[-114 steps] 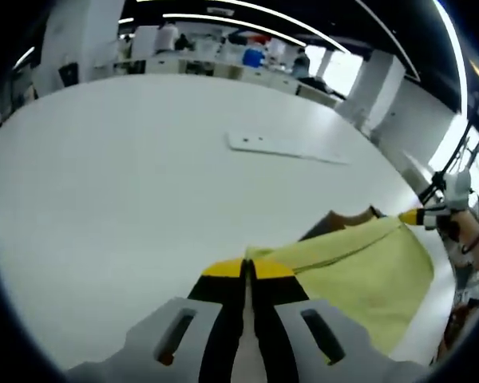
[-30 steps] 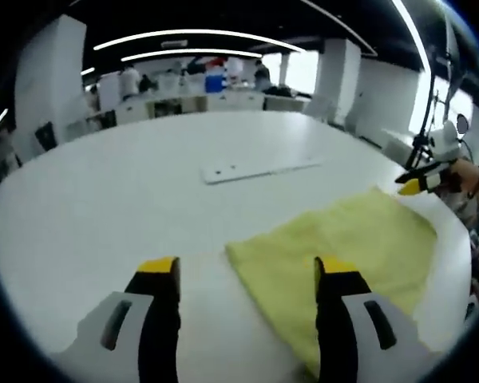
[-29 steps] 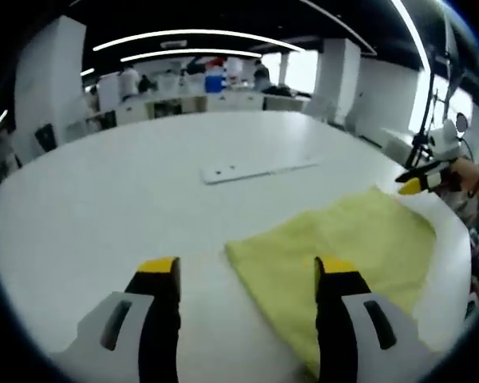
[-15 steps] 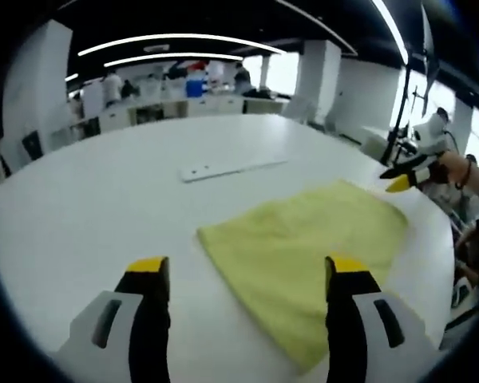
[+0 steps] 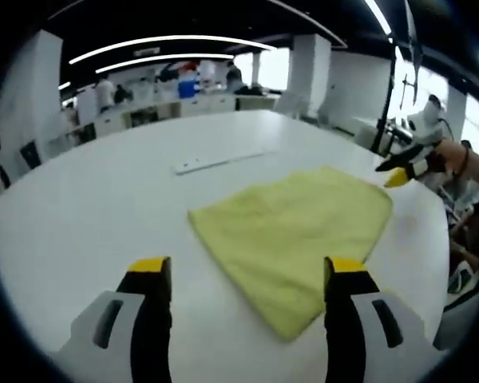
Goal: Fold the garment on the visible template until the final outline fits inside the template.
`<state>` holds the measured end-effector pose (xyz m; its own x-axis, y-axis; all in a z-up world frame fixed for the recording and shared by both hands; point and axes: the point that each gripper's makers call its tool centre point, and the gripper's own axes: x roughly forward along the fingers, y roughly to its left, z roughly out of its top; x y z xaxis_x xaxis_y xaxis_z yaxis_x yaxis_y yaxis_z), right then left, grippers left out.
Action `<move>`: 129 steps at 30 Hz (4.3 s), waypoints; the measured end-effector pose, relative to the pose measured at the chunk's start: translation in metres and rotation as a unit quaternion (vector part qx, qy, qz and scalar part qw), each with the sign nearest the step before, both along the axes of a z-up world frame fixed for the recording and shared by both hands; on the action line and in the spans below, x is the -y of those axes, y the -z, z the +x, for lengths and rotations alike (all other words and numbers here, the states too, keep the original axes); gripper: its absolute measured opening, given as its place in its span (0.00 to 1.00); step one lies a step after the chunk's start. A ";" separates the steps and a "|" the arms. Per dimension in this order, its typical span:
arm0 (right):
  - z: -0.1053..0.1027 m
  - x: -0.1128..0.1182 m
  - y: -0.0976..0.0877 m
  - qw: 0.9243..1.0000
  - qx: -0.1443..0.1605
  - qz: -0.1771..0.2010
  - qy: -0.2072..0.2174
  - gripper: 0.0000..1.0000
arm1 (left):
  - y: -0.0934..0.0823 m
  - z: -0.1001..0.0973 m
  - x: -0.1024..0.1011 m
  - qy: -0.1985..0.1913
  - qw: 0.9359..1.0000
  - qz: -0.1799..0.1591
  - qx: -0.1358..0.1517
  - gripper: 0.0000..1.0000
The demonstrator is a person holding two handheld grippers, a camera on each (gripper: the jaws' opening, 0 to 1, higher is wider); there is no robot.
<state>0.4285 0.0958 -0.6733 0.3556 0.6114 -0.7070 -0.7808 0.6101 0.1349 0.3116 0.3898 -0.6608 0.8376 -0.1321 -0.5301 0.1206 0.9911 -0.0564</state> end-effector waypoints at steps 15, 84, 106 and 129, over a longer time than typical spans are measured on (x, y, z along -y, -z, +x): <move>-0.023 0.019 0.009 1.000 0.000 -0.010 0.018 0.49 | 0.018 -0.033 0.012 0.007 1.000 -0.005 -0.020 0.59; -0.021 0.059 0.040 0.995 0.002 -0.057 0.079 0.00 | 0.052 -0.050 0.024 0.004 0.997 -0.035 -0.062 0.00; -0.042 0.064 0.045 0.997 -0.027 -0.050 0.045 0.00 | 0.053 -0.071 0.027 0.029 0.996 -0.017 -0.077 0.00; -0.068 0.070 0.045 0.997 -0.047 -0.020 0.060 0.00 | 0.048 -0.097 0.034 0.033 0.996 -0.009 -0.086 0.00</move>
<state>0.3607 0.0256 -0.7178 0.3554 0.5389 -0.7638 -0.6862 0.7052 0.1783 0.2148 0.3557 -0.7085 0.7240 -0.1954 -0.6616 0.1727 0.9798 -0.1005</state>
